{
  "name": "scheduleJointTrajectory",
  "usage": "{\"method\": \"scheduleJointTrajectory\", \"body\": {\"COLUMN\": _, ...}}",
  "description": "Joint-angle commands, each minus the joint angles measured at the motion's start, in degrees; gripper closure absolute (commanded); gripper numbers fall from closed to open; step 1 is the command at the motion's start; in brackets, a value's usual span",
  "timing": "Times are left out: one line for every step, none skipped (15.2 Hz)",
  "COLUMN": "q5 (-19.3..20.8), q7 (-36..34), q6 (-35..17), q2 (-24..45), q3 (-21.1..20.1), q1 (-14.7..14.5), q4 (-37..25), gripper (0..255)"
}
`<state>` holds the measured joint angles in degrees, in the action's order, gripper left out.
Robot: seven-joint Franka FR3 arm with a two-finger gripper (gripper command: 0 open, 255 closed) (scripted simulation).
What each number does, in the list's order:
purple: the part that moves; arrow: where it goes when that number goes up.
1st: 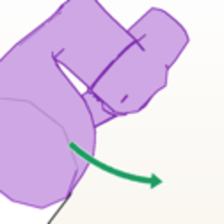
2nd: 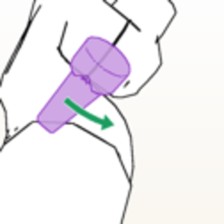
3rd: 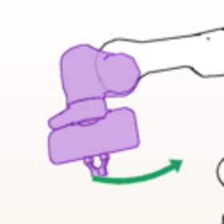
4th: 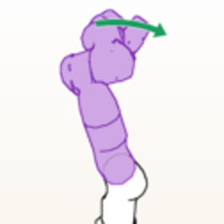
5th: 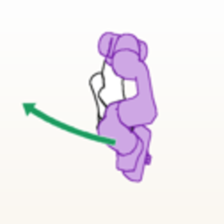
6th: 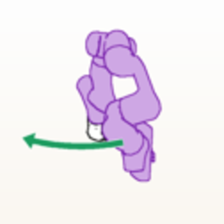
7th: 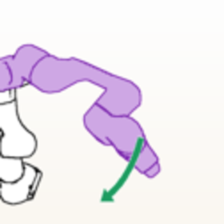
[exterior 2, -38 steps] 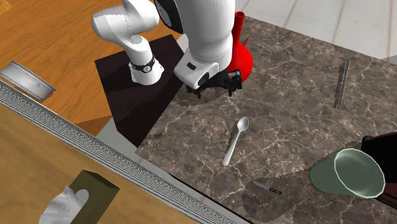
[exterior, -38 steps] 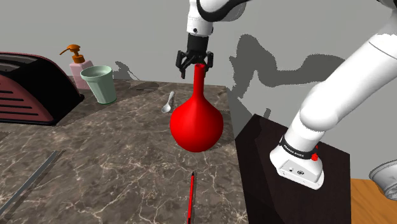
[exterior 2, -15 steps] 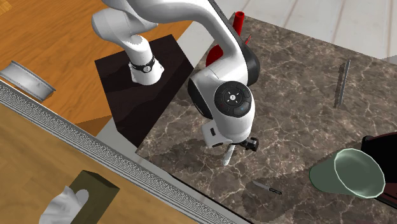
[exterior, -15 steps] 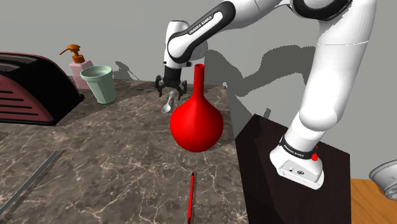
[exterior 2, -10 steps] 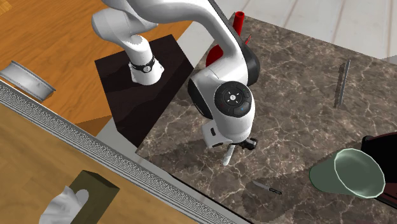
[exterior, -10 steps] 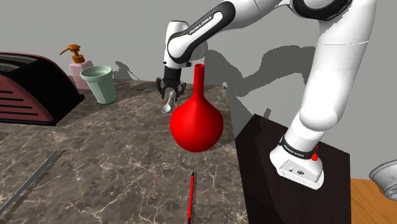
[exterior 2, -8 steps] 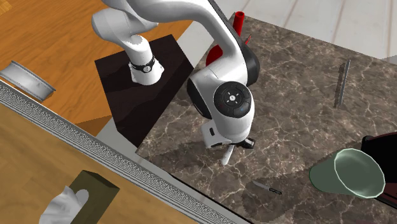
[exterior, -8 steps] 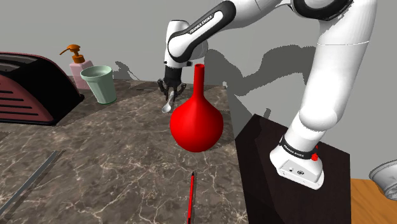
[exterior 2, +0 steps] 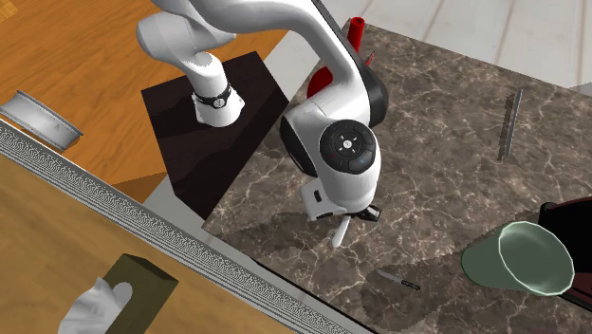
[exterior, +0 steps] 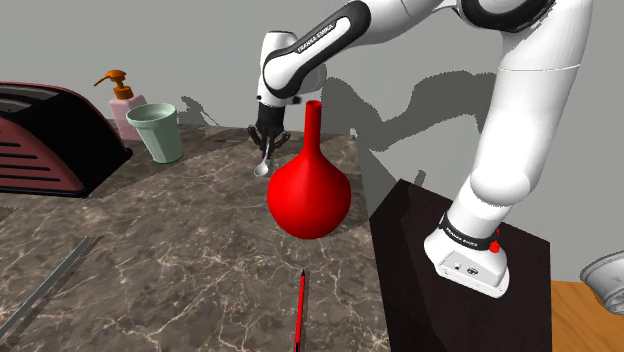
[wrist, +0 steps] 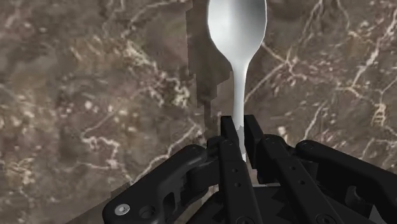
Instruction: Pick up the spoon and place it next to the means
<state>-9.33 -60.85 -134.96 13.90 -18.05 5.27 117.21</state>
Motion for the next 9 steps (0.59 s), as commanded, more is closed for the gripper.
{"method": "scheduleJointTrajectory", "body": {"q5": -0.12, "q7": -0.08, "q6": 0.96, "q2": -0.65, "q3": -0.06, "q1": 0.05, "q4": -0.32, "gripper": 255}}
{"method": "scheduleJointTrajectory", "body": {"q5": -0.19, "q7": -0.13, "q6": 1.65, "q2": -1.09, "q3": -0.08, "q1": 0.1, "q4": -0.57, "gripper": 255}}
{"method": "scheduleJointTrajectory", "body": {"q5": -0.25, "q7": -0.18, "q6": 2.34, "q2": -1.51, "q3": -0.1, "q1": 0.14, "q4": -0.87, "gripper": 255}}
{"method": "scheduleJointTrajectory", "body": {"q5": -0.31, "q7": -0.24, "q6": 3.03, "q2": -1.93, "q3": -0.12, "q1": 0.19, "q4": -1.15, "gripper": 255}}
{"method": "scheduleJointTrajectory", "body": {"q5": -0.37, "q7": -0.29, "q6": 3.72, "q2": -2.33, "q3": -0.14, "q1": 0.23, "q4": -1.45, "gripper": 255}}
{"method": "scheduleJointTrajectory", "body": {"q5": -0.42, "q7": -0.35, "q6": 4.42, "q2": -2.73, "q3": -0.15, "q1": 0.27, "q4": -1.76, "gripper": 255}}
{"method": "scheduleJointTrajectory", "body": {"q5": -0.48, "q7": -0.41, "q6": 5.12, "q2": -3.12, "q3": -0.16, "q1": 0.31, "q4": -2.09, "gripper": 255}}
{"method": "scheduleJointTrajectory", "body": {"q5": -0.53, "q7": -0.47, "q6": 5.82, "q2": -3.5, "q3": -0.17, "q1": 0.35, "q4": -2.42, "gripper": 255}}
{"method": "scheduleJointTrajectory", "body": {"q5": -0.57, "q7": -0.53, "q6": 6.52, "q2": -3.86, "q3": -0.18, "q1": 0.39, "q4": -2.77, "gripper": 255}}
